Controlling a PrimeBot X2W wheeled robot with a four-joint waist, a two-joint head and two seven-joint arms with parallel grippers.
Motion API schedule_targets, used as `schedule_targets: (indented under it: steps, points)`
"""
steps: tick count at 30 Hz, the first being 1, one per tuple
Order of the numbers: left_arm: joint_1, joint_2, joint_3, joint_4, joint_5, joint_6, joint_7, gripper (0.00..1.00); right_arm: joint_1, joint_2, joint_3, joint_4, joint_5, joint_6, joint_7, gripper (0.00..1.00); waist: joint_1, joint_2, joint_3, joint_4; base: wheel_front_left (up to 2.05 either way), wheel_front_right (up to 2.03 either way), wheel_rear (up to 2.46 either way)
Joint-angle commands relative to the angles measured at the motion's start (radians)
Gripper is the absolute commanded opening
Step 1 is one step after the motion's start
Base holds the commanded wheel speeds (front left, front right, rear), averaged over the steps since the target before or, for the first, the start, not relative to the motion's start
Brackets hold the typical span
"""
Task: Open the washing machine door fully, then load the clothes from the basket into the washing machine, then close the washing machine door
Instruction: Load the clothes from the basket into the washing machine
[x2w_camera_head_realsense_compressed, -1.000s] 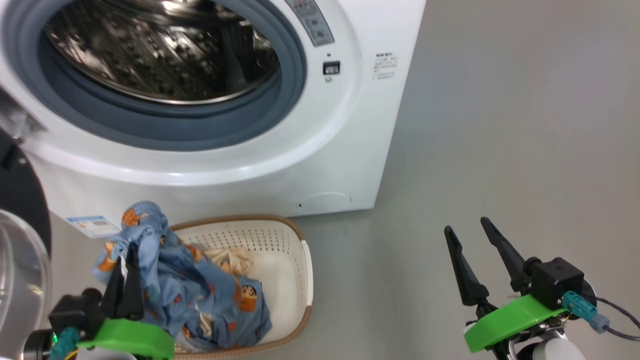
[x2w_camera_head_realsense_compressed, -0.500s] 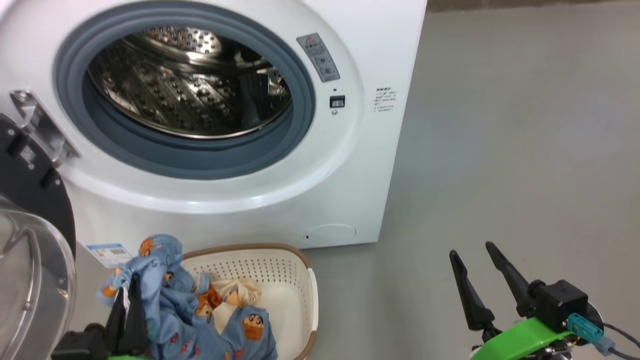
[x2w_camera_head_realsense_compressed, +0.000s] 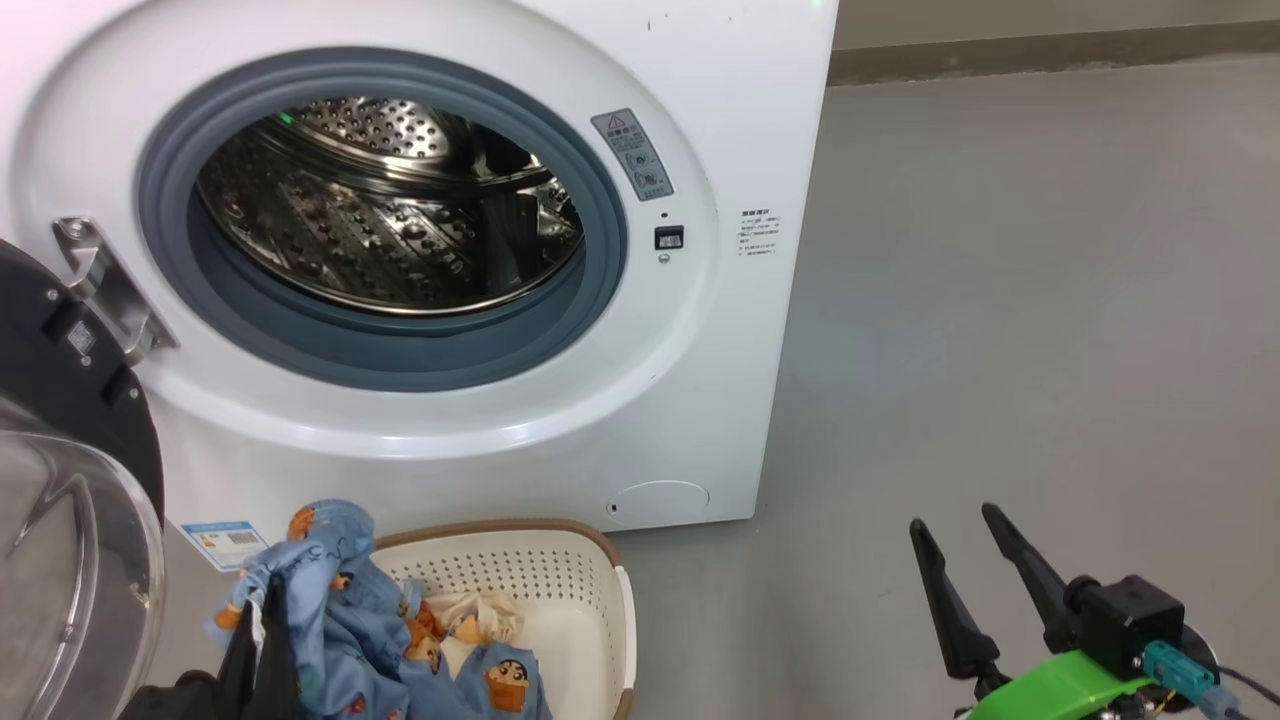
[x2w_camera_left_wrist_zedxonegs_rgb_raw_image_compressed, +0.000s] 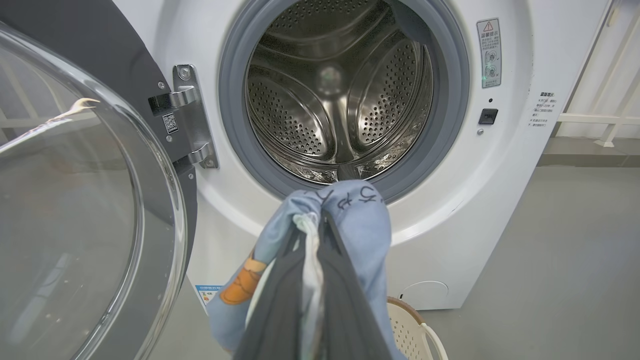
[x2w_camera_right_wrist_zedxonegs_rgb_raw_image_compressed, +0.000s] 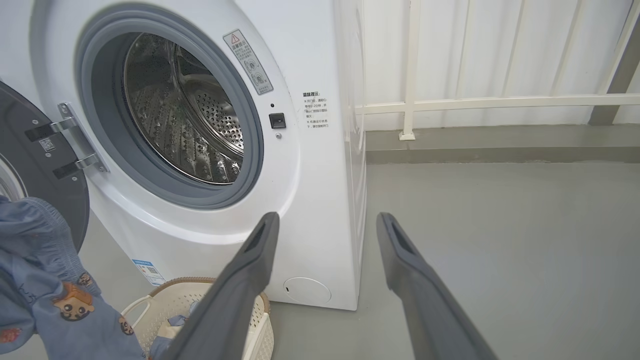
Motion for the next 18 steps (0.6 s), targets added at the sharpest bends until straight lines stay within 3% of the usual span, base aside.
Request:
schedule_targets:
  steps: [1, 18]
  points:
    - [-0.019, 0.018, 0.034, -0.031, -0.003, 0.01, -0.003, 0.0, 0.002, 0.0, 0.022, -0.032, -0.007, 0.002, 0.001, 1.0, 0.0, 0.0, -0.005, 0.002, 0.0, 0.0, 0.0]
    - [-0.015, 0.019, 0.033, -0.031, -0.016, 0.024, -0.01, 0.0, 0.009, 0.0, 0.024, -0.038, -0.01, 0.002, 0.007, 1.0, 0.0, 0.0, -0.008, 0.0, 0.0, 0.0, 0.0]
